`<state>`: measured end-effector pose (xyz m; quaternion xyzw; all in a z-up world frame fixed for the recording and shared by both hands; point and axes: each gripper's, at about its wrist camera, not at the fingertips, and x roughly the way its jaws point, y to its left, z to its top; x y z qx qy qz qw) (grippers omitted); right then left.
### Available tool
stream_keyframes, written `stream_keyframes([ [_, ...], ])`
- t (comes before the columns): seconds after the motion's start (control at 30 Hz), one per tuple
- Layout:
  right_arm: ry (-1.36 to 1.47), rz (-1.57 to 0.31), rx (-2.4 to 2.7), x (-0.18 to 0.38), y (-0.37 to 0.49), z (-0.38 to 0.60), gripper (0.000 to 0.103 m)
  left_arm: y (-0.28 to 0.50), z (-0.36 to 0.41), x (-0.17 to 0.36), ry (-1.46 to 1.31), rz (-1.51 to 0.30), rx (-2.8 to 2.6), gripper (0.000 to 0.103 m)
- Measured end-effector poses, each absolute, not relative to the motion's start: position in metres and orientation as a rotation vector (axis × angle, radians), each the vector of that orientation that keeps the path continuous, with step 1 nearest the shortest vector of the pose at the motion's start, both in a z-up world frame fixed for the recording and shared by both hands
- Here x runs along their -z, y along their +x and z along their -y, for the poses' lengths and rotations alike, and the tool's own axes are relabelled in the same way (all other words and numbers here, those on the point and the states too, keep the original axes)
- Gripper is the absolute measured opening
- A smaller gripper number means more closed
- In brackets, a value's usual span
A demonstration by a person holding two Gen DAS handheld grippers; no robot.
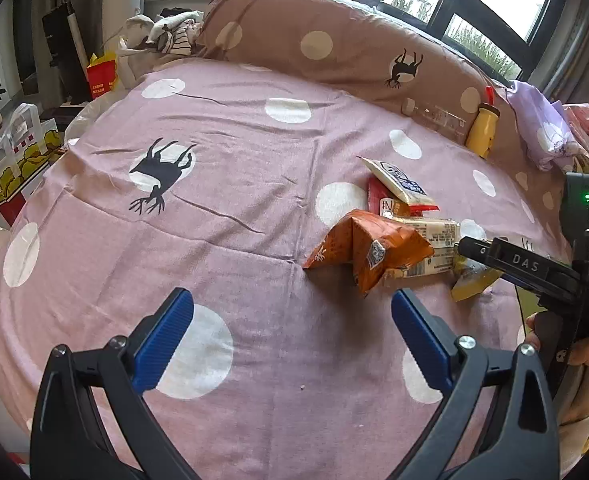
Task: Organize snacks
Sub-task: 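Move the right gripper to the yellow-brown snack bag and grasp it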
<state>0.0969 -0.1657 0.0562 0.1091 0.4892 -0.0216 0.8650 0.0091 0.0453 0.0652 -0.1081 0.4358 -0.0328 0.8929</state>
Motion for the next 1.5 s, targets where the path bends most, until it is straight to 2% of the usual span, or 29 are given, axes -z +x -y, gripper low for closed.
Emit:
stream_keyframes([
  [0.1, 0.263, -1.011, 0.027, -0.053, 0.098, 0.170, 0.086, 0.010, -0.040, -0.061, -0.213, -0.919, 0.080, 0.100],
  [0.2, 0.258, -1.018, 0.016, -0.052, 0.098, 0.169, 0.064, 0.011, -0.034, -0.058, -0.187, -0.930, 0.081, 0.100],
  [0.23, 0.260, -1.013, 0.007, -0.052, 0.096, 0.168, 0.061, 0.011, -0.031, -0.057, -0.181, -0.933, 0.081, 0.100],
  [0.47, 0.266, -0.948, -0.135, -0.075, 0.058, 0.156, 0.056, 0.010, -0.026, -0.055, -0.145, -0.938, 0.076, 0.100],
  [0.6, 0.291, -0.985, -0.235, -0.070, 0.042, 0.144, 0.048, 0.009, -0.027, -0.054, -0.149, -0.943, 0.070, 0.100],
  [0.87, 0.331, -1.019, -0.352, -0.061, 0.019, 0.131, 0.048, 0.008, -0.021, -0.053, -0.129, -0.950, 0.081, 0.100],
  [1.1, 0.421, -0.890, -0.281, -0.081, 0.012, 0.165, 0.048, 0.005, -0.010, -0.053, -0.152, -0.945, 0.151, 0.100],
  [1.17, 0.455, -0.880, -0.248, -0.080, 0.014, 0.176, 0.051, 0.004, -0.003, -0.054, -0.178, -0.939, 0.209, 0.100],
  [1.3, 0.522, -0.876, -0.218, -0.072, 0.022, 0.188, 0.070, 0.003, 0.020, -0.055, -0.188, -0.932, 0.325, 0.099],
  [1.43, 0.542, -0.905, -0.235, -0.064, 0.032, 0.190, 0.072, 0.012, 0.043, -0.048, -0.193, -0.972, 0.440, 0.091],
  [1.5, 0.555, -0.921, -0.250, -0.058, 0.038, 0.188, 0.072, 0.016, 0.052, -0.044, -0.201, -0.992, 0.491, 0.091],
])
